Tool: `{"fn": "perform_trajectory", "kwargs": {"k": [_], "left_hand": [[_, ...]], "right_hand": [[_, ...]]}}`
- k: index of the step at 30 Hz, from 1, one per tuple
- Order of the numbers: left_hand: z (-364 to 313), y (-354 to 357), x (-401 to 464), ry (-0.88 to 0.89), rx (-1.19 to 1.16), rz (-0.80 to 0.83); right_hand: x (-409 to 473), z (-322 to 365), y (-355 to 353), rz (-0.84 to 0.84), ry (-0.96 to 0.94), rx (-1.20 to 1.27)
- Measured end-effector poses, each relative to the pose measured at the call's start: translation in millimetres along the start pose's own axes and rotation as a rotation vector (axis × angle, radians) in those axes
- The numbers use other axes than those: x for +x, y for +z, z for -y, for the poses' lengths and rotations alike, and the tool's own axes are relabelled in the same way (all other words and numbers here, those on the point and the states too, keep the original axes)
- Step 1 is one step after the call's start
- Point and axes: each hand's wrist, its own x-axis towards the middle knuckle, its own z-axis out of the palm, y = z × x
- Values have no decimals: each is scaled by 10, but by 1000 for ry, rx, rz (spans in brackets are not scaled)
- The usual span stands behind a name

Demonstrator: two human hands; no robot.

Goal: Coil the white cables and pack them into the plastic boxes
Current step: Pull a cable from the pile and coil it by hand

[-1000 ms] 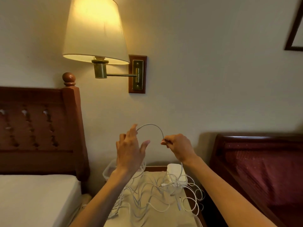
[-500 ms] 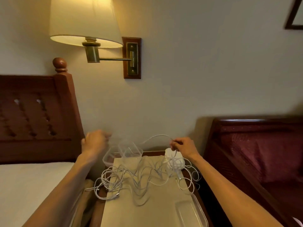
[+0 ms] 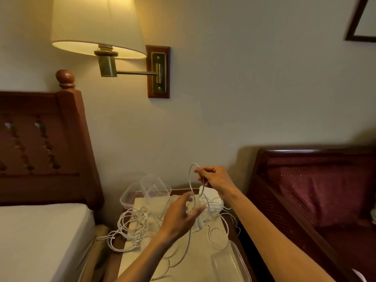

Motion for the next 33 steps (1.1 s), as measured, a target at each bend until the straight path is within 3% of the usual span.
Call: {"fn": "perform_trajectory", "kwargs": {"k": [5, 8, 11, 13, 17, 18, 21, 23, 28, 30, 33], "left_hand": [[102, 138, -65, -98, 44, -102], [258, -74, 9, -99, -13, -151], [341, -393, 59, -55, -80, -20], [440, -542, 95, -55, -64, -8], [364, -710, 131, -106, 168, 123], [241, -715, 143, -62, 137, 91], [-140, -692, 164, 211, 26, -289], [-292, -689, 180, 301, 15, -378], [-285, -682, 268, 321, 6, -201], [-285, -747, 290, 314, -68, -173], [-349, -1027, 340, 346, -139, -192]], "right_hand": [[48, 64, -40, -29, -38, -88], [88, 44, -115, -102, -157, -254], [131, 92, -180, -212, -270, -407], [137, 174, -209, -196, -247, -437], [63, 366, -137, -20, 19, -77], [62, 398, -104, -10, 57, 3], [36, 520, 3, 35, 157, 228], [26, 578, 42, 69, 182, 321], [-47, 695, 54, 145, 178, 448], [-84, 683, 41, 89, 114, 292], [-118, 575, 6, -321, -237, -340]]}}
